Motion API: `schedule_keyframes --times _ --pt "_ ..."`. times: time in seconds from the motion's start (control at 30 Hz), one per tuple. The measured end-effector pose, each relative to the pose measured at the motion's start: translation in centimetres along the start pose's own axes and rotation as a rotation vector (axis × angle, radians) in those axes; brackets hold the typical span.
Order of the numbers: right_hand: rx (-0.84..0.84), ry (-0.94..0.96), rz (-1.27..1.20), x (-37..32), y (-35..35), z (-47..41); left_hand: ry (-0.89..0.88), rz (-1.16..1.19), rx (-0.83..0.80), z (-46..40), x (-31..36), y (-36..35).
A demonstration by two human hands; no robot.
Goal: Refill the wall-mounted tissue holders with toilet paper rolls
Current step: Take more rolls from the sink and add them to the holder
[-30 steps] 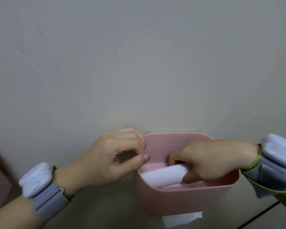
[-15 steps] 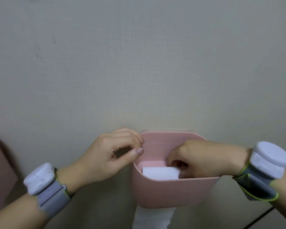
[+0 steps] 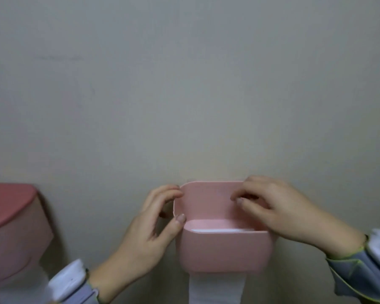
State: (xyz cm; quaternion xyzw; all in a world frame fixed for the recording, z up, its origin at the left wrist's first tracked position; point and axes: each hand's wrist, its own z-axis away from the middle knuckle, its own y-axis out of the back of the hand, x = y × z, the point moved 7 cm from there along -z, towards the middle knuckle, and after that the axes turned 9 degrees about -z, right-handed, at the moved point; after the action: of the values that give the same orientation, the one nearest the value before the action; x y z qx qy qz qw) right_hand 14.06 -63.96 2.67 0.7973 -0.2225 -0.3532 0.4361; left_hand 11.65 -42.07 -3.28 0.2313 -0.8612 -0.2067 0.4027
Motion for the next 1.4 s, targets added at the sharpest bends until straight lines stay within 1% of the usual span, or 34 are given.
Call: schedule_keyframes --times 0.07,0.13,0.27,0.33,0.37,0.43,0.57,0.7,0.83,0.9,0.93,1.0,1.1,1.2,1.4 --pt "-0.009 0.003 0.097 -2.5 0.3 -0.3 0.070 0.040 -0.007 0.3 0.1 0.9" --pt "0.012 0.025 0.075 -6.0 0.1 -0.6 0.102 0.078 -0.007 1.4 0.0 2.5" --pt "-0.023 0.086 0.001 -14.4 -4.1 -1.3 0.067 -0.057 -0.032 7.4 -1.8 8.4" --pt "-0.056 0.095 -0.065 -19.7 -8.8 -2.5 0.094 -0.098 -0.013 13.1 -4.5 14.3" --pt "-0.072 0.068 -0.120 -20.1 -10.1 -2.5 0.100 -0.091 -0.019 14.0 -5.2 15.2" --pt "-0.135 0.065 -0.211 -24.0 -16.0 -3.4 0.149 -0.131 -0.014 18.6 -7.5 19.9" --pt "-0.291 0.045 -0.319 -31.1 -28.6 -4.2 0.332 -0.189 0.045 27.8 -12.5 28.0" --pt "-0.489 0.039 -0.341 -36.6 -39.7 -4.3 0.493 -0.273 0.022 35.6 -17.3 33.8" --pt "-0.621 0.050 -0.289 -39.6 -47.8 -4.8 0.682 -0.269 0.036 42.5 -22.2 37.6" --pt "-0.673 0.032 -0.303 -40.2 -50.7 -5.6 0.750 -0.282 0.049 44.4 -24.3 38.8" --pt "-0.701 0.036 -0.324 -41.0 -53.4 -6.8 0.798 -0.299 0.060 45.9 -26.2 40.0" --pt "-0.699 0.025 -0.347 -41.6 -55.0 -7.9 0.826 -0.337 0.038 46.3 -27.6 40.7" --pt "-0.734 0.037 -0.415 -42.9 -60.4 -10.9 0.910 -0.386 0.008 47.0 -32.5 42.4" --pt "-0.755 0.041 -0.482 -44.1 -63.5 -12.7 1.001 -0.414 -0.007 47.7 -35.5 43.4" --pt "-0.833 -0.023 -0.546 -46.4 -70.1 -16.5 1.165 -0.450 -0.047 50.7 -41.5 46.4"
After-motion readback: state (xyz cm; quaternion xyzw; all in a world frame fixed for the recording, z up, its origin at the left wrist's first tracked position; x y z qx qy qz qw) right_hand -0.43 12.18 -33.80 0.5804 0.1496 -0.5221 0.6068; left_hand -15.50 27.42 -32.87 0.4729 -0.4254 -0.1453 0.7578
